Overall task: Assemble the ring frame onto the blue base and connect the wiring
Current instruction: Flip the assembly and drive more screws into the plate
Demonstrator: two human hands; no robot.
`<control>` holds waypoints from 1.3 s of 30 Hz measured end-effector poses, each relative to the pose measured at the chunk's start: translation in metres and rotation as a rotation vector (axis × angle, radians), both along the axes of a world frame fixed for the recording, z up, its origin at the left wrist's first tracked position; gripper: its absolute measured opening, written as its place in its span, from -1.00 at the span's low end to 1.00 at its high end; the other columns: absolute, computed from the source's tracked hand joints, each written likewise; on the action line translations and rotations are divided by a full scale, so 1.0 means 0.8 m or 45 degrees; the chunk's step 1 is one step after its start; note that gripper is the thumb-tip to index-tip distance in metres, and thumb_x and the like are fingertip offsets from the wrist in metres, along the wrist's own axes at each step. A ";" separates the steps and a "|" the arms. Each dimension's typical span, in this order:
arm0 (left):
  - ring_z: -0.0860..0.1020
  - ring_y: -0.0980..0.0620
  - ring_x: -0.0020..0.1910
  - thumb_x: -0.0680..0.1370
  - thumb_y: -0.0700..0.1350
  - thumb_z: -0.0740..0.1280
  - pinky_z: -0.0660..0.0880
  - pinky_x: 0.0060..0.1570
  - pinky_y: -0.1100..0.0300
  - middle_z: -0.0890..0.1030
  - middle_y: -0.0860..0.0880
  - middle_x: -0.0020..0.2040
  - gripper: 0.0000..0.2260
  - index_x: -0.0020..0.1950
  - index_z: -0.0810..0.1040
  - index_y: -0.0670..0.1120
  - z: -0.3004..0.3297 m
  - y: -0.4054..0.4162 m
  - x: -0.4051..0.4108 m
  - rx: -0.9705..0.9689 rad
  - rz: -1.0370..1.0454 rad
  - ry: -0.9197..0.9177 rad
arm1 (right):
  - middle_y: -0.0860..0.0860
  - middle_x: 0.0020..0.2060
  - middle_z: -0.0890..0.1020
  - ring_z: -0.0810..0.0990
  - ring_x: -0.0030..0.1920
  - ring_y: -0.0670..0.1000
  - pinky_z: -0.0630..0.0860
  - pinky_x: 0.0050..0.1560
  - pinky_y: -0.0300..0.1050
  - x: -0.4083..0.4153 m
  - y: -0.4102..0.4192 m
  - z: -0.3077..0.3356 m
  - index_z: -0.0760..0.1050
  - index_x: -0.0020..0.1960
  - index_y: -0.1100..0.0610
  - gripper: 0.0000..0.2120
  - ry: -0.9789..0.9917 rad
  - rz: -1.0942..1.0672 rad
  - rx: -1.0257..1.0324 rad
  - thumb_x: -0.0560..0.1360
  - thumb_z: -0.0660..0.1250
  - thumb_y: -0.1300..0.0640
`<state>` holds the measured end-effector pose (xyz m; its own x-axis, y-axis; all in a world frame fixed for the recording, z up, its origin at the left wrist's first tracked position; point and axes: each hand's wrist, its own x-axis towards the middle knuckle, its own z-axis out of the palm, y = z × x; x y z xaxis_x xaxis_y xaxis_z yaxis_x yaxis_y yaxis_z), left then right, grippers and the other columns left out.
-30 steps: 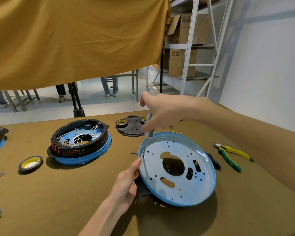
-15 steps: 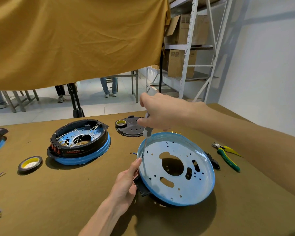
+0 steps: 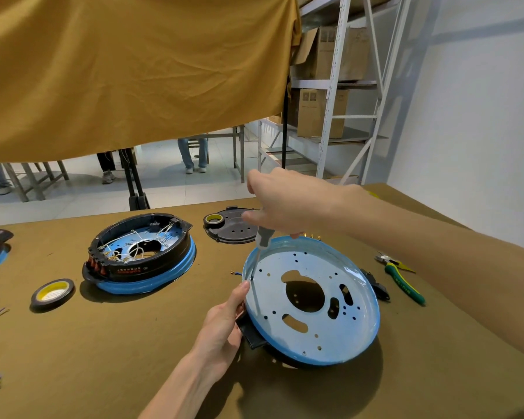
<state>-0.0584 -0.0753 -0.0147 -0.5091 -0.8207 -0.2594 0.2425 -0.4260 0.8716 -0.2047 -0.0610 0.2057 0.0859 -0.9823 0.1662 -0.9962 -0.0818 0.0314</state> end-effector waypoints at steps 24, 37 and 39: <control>0.60 -0.15 0.28 0.32 0.20 0.56 0.47 0.40 -0.12 0.71 -0.14 0.18 -0.34 0.29 0.59 -0.14 0.001 -0.006 0.006 0.050 -0.017 -0.122 | 0.05 -0.16 0.63 0.61 -0.24 0.06 0.51 -0.39 -0.04 0.002 0.003 -0.001 0.28 0.26 0.11 -0.62 0.027 0.048 -0.008 0.62 0.33 -0.08; 0.65 -0.06 0.16 0.19 0.13 0.68 0.63 0.05 0.10 0.71 -0.15 0.12 -0.27 0.20 0.54 -0.20 0.003 -0.027 0.016 0.097 -0.229 -0.306 | 0.04 -0.17 0.57 0.65 -0.24 0.09 0.40 -0.47 -0.17 0.005 0.005 0.003 0.23 0.31 0.06 -0.53 -0.109 0.041 0.244 0.55 0.39 -0.04; 0.64 -0.05 0.16 0.20 0.13 0.67 0.62 0.02 0.13 0.68 -0.15 0.16 -0.28 0.20 0.53 -0.20 0.004 -0.026 0.015 0.096 -0.226 -0.309 | 0.04 -0.18 0.62 0.66 -0.32 0.05 0.41 -0.49 -0.18 0.006 0.003 0.001 0.28 0.23 0.08 -0.62 -0.056 0.057 0.150 0.58 0.35 -0.07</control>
